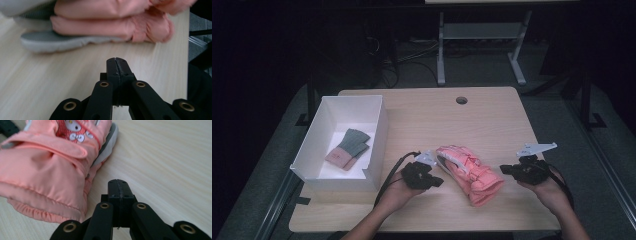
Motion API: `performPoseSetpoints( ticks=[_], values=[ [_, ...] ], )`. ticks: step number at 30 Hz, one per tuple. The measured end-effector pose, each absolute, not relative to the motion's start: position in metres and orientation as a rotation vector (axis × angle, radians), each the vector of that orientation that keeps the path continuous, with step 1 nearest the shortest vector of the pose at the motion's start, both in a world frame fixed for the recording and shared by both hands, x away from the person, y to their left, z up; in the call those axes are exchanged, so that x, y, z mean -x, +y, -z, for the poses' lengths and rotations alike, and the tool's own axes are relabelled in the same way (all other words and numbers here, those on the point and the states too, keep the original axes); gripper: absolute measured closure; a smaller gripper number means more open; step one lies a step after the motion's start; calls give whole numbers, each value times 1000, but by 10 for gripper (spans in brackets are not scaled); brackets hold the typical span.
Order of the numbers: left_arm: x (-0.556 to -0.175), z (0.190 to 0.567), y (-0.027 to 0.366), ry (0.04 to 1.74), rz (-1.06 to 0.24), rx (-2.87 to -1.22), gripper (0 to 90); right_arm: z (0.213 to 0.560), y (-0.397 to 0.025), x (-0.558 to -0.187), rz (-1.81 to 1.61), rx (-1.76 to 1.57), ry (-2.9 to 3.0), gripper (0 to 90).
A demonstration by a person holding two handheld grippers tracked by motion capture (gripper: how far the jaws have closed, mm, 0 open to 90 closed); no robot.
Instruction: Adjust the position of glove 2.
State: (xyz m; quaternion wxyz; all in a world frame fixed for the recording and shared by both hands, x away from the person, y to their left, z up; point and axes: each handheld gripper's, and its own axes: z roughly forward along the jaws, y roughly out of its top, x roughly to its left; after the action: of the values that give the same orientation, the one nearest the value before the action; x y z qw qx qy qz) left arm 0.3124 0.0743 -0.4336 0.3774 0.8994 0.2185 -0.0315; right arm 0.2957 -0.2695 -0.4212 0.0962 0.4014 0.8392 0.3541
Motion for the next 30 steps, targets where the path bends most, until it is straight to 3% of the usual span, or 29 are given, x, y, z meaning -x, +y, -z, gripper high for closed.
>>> performPoseSetpoints(
  ticks=[9, 30],
  values=[
    [-334, 444, 42, 577, 74, -2312, 896, 445, -258, -297, -977, -1139, 2637, 900],
    [-351, 447, 68, 595, 95, -2306, 896, 453, -203, -281, -1119, -863, 2857, 900]
  ],
)
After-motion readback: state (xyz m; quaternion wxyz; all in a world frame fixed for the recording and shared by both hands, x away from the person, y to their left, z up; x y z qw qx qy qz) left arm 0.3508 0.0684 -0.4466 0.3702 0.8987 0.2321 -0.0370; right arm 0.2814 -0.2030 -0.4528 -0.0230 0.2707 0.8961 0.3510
